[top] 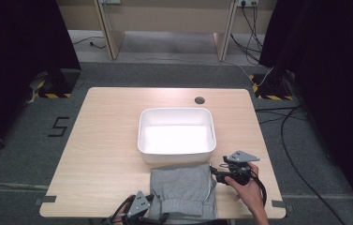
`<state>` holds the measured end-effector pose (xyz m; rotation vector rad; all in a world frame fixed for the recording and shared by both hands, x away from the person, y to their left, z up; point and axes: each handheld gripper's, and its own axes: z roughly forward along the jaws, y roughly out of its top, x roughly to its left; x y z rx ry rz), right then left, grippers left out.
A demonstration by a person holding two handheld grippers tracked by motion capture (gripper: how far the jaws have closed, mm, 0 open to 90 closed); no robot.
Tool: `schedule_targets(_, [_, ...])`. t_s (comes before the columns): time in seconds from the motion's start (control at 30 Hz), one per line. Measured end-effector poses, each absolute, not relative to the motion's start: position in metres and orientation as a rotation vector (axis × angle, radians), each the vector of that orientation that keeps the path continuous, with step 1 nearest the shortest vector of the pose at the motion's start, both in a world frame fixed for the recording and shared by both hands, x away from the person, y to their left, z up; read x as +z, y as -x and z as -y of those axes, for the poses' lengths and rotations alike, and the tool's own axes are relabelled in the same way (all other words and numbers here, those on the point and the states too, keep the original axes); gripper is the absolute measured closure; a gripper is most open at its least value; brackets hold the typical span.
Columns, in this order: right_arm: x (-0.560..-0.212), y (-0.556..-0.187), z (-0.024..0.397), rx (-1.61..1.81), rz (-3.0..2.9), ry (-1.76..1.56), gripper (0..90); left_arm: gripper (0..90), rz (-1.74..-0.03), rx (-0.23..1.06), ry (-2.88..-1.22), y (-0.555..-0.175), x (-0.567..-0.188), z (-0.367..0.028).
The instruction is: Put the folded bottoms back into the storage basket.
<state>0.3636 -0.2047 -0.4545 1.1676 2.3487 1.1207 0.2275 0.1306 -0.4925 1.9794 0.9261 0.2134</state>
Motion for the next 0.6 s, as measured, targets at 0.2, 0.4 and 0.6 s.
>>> schedule_targets(0.2, [-0.457,-0.364,0.206,1.114,-2.350,-1.170,28.2,15.5,-0.909,0.266,-2.027,-0.223,-0.495,-0.120])
schedule_targets(0.4, [-0.456,-0.362,0.208,1.114,-2.352,-1.173,28.2,17.2,-0.925,0.266,-2.023,-0.214,-0.493,-0.123])
schedule_targets(0.6, [-0.456,-0.362,0.210,1.109,-2.352,-1.178,28.1,16.8,-0.986,0.305,-2.042,-0.202,-0.494,-0.137])
